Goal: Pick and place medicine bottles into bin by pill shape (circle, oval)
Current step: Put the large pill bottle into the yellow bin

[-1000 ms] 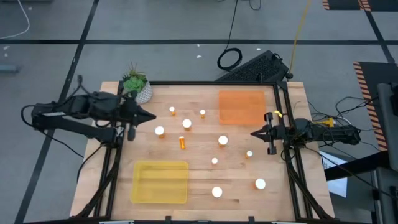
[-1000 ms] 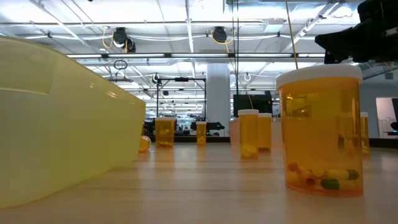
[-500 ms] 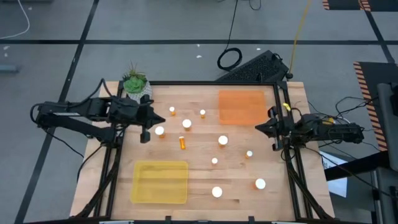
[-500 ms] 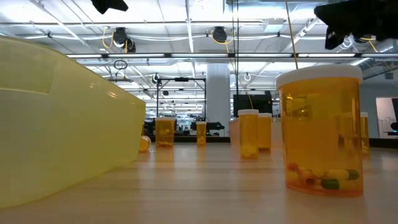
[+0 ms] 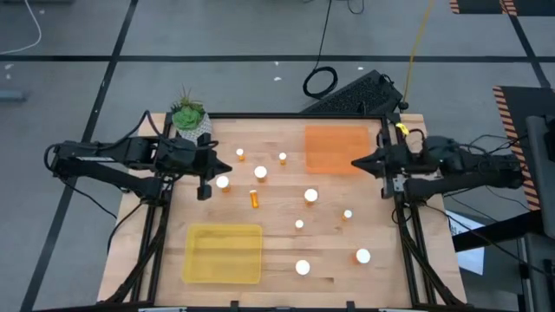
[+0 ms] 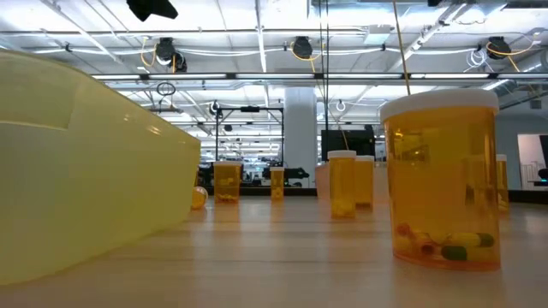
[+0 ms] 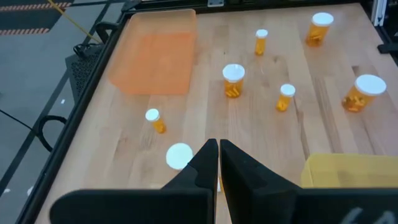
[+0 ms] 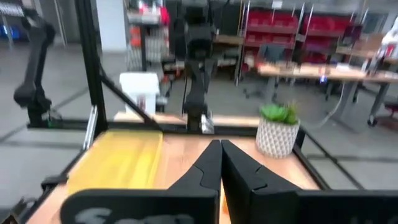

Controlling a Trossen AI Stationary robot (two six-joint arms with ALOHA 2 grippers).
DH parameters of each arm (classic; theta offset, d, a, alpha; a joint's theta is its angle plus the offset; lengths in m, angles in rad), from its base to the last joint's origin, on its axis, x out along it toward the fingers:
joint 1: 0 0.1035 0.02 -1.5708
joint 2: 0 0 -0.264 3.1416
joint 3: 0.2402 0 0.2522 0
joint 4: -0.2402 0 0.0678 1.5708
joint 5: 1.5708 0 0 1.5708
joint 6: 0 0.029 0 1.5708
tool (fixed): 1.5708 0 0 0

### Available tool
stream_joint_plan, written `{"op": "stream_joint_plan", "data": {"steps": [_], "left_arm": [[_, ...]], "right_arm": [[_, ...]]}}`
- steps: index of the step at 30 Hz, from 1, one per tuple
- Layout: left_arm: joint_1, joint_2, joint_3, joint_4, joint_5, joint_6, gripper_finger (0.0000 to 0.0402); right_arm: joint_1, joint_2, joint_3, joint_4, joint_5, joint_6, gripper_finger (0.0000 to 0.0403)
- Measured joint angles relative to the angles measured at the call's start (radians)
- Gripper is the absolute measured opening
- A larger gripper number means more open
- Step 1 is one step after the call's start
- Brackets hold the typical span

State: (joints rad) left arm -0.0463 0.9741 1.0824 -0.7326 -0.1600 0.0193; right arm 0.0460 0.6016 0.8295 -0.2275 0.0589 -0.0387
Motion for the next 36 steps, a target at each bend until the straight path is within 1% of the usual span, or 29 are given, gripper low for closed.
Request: {"op": "stream_joint_plan", "data": {"steps": [4, 6, 10, 16, 22, 30, 36], "left_arm": [[0.0, 0.001, 0.0, -0.001, 0.0, 0.001, 0.0021], [0.0, 0.001, 0.0, -0.006, 0.0, -0.002, 0.0021], [0.0, 0.002, 0.0, -0.019, 0.0, -0.016, 0.0021], [0.0, 0.022, 0.0, -0.064, -0.001, -0.066, 0.0021], [0.0, 0.077, -0.001, -0.087, -0.003, -0.081, 0.0021], [0.0, 0.157, -0.001, -0.104, -0.032, -0.089, 0.0021], [0.0, 0.204, -0.001, -0.223, -0.031, -0.137, 0.0022]], "right_arm": [[0.0, 0.134, 0.139, -0.125, 0.004, 0.025, 0.0], [0.0, 0.192, 0.194, -0.185, 0.031, 0.053, 0.0], [-0.001, 0.273, 0.239, -0.245, 0.051, 0.11, 0.0], [0.004, 0.337, 0.239, -0.276, 0.046, 0.171, 0.0], [0.009, 0.35, 0.216, -0.268, 0.045, 0.174, 0.0], [0.009, 0.35, 0.118, -0.27, 0.045, 0.16, 0.0], [0.009, 0.351, 0.039, -0.255, 0.045, 0.154, 0.0]]}}
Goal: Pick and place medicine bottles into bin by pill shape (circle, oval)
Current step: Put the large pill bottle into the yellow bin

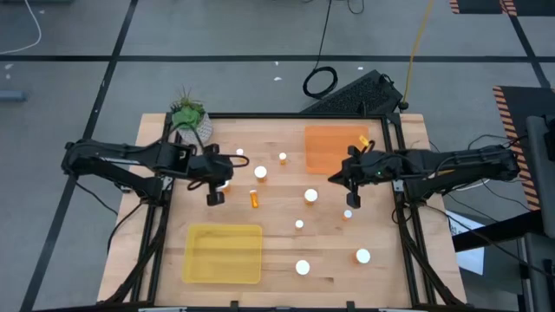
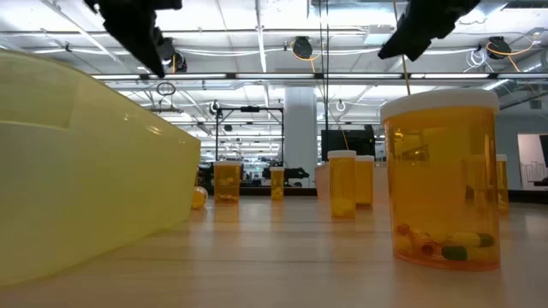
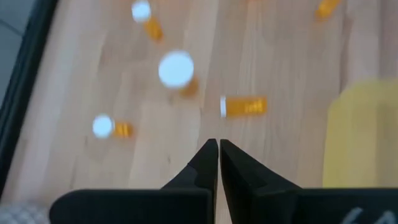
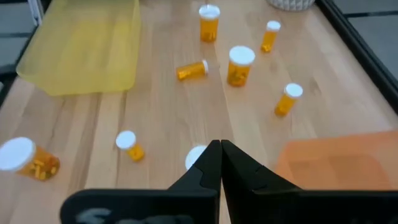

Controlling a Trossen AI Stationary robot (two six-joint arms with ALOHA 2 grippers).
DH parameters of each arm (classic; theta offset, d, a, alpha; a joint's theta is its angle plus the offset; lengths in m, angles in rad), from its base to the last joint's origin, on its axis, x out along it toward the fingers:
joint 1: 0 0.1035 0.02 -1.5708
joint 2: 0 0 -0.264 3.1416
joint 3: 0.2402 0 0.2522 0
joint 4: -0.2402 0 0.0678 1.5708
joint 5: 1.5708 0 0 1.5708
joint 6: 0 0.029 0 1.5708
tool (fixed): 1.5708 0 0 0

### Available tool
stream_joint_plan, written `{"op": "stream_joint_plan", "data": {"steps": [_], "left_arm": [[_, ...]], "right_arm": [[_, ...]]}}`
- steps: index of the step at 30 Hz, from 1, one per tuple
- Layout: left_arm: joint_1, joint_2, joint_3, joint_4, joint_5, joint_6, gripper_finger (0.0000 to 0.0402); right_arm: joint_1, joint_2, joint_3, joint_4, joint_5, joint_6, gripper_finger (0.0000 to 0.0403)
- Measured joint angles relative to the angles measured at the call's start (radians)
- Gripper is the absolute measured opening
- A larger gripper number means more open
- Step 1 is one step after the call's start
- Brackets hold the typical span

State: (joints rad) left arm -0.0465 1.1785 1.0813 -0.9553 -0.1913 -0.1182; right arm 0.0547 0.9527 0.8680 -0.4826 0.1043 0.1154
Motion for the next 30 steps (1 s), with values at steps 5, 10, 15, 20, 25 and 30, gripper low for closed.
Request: {"op": "stream_joint_plan", "data": {"steps": [5, 10, 15, 20, 25, 30], "left_arm": [[0.004, 0.018, 0.0, -0.093, 0.011, -0.016, 0.0055], [0.027, 0.031, 0.0, -0.097, -0.017, 0.028, 0.0141], [0.07, 0.048, 0.001, -0.091, -0.028, 0.056, 0.0225], [0.088, 0.097, 0.001, -0.11, -0.011, 0.049, 0.0289], [0.088, 0.161, 0.001, -0.111, 0.008, 0.056, 0.0337], [0.088, 0.213, 0.001, -0.12, 0.016, 0.048, 0.0357]], "right_arm": [[0.0, -0.001, -0.011, -0.012, 0.0, 0.003, 0.0], [0.0, -0.001, -0.011, -0.021, -0.003, 0.004, 0.0], [0.02, -0.001, -0.011, -0.023, -0.003, 0.004, 0.0], [0.053, -0.001, -0.011, -0.006, -0.004, 0.004, 0.0], [0.073, -0.001, -0.011, -0.004, -0.004, 0.004, 0.0], [0.078, -0.001, -0.011, -0.008, -0.003, 0.002, 0.0]]}}
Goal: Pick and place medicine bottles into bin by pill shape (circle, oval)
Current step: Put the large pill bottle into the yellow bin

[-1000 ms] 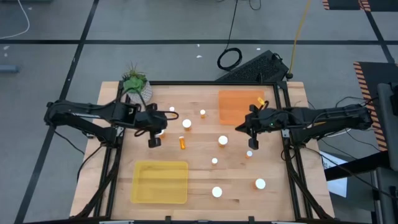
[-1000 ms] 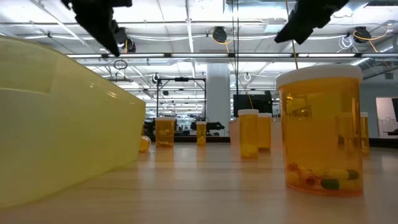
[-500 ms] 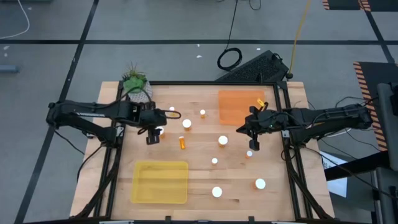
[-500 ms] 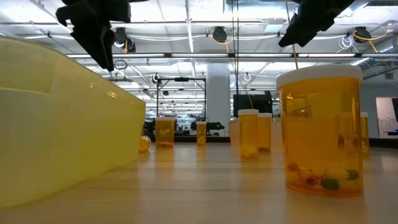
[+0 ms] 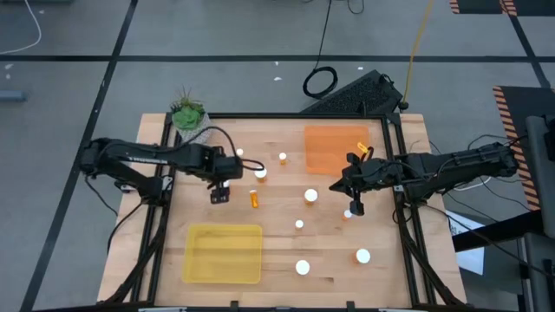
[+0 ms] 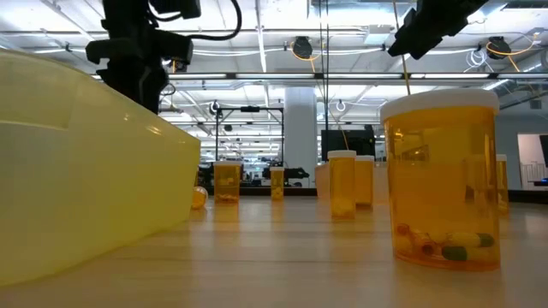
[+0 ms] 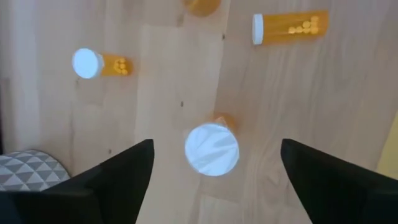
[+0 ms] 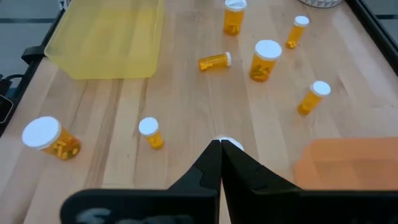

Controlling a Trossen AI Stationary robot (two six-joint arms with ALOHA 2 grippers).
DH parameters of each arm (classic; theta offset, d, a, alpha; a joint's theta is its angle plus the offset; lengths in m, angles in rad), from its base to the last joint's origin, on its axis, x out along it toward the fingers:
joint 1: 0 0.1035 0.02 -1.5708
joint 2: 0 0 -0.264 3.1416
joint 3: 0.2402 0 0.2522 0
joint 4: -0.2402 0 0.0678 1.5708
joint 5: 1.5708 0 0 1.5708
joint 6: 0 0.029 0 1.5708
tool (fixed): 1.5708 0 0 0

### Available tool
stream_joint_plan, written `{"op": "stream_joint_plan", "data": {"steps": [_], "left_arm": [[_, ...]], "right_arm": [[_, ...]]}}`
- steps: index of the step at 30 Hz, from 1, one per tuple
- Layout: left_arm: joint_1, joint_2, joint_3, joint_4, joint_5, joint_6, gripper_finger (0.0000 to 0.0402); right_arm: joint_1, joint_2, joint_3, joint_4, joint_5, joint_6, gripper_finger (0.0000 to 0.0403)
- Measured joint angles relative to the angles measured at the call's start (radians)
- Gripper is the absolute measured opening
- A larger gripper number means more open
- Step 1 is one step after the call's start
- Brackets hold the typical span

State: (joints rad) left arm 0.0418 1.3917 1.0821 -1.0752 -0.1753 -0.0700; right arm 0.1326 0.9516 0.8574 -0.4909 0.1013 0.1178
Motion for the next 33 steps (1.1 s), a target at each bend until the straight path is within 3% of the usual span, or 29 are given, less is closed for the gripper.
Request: {"op": "stream_joint_plan", "data": {"steps": [8, 25, 33], "left_arm": [[0.005, 0.025, -0.023, 0.047, 0.003, 0.016, 0.0358], [0.018, 0.021, -0.214, 0.191, -0.058, -0.016, 0.0358], [0.056, 0.021, -0.224, 0.195, -0.01, -0.013, 0.0358]], "right_arm": [[0.0, 0.0, 0.0, -0.007, 0.0, -0.002, 0.0], [0.0, 0.0, 0.0, -0.019, 0.001, -0.003, 0.0], [0.0, 0.0, 0.0, -0.014, 0.001, -0.006, 0.0]]}}
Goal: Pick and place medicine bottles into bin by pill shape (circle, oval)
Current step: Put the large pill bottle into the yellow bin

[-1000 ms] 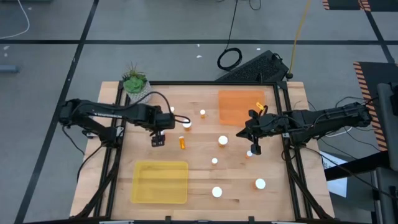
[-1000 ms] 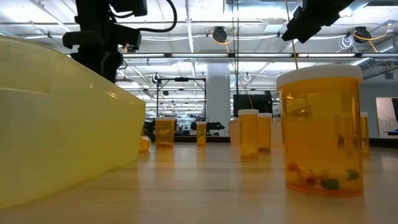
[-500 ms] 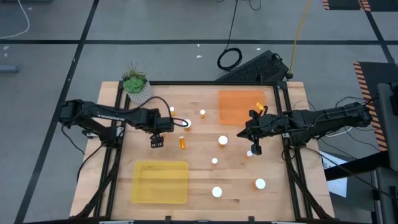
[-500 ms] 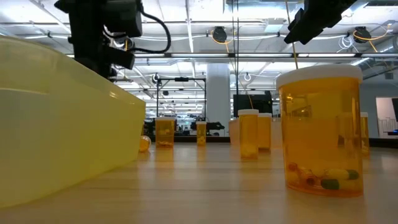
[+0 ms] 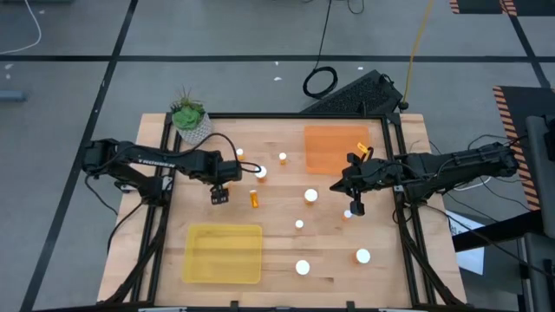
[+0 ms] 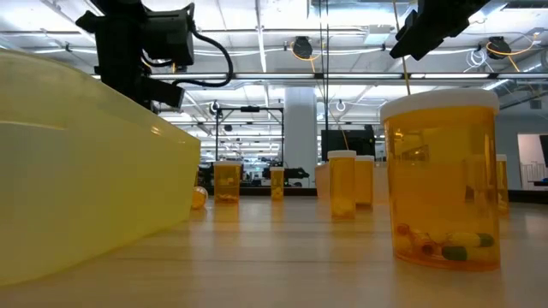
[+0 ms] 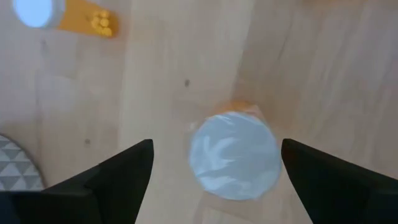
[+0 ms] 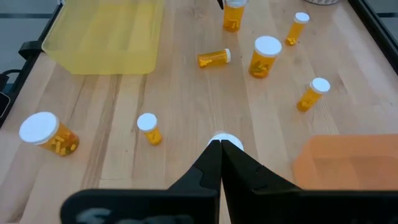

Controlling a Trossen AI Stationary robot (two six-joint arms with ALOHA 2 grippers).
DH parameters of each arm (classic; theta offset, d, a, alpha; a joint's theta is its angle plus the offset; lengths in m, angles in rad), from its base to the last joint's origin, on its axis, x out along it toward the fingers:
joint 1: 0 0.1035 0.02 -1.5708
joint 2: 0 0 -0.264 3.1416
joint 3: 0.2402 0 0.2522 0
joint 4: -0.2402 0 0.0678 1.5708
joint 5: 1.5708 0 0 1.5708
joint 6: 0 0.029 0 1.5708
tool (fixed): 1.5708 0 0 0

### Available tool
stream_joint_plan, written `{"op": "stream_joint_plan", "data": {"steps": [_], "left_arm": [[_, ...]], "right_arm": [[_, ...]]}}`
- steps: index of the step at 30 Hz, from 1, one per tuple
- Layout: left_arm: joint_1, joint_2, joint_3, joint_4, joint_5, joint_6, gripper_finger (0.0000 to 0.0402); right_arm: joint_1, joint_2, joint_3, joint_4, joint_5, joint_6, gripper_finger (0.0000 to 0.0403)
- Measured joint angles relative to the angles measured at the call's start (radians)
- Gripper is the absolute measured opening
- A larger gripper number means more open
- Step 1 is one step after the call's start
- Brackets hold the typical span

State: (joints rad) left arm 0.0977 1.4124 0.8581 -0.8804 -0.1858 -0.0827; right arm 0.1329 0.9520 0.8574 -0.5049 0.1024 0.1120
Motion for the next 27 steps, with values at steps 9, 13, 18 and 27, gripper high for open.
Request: {"op": "stream_joint_plan", "data": {"steps": [9, 13, 18, 27], "left_arm": [[0.027, 0.002, -0.005, 0.011, 0.021, 0.033, 0.0294], [0.026, 0.002, -0.005, 0.011, 0.037, 0.035, 0.0251], [0.027, 0.002, -0.005, 0.012, 0.038, 0.045, 0.0216], [0.025, 0.002, -0.005, 0.014, 0.038, 0.037, 0.0217]], "right_arm": [[0.0, 0.0, 0.0, 0.0, 0.0, 0.0, 0.0], [0.0, 0.0, 0.0, 0.0, -0.001, 0.0, 0.0], [0.0, 0.0, 0.0, -0.001, -0.001, 0.0, 0.0], [0.0, 0.0, 0.0, -0.001, -0.002, 0.0, 0.0]]}}
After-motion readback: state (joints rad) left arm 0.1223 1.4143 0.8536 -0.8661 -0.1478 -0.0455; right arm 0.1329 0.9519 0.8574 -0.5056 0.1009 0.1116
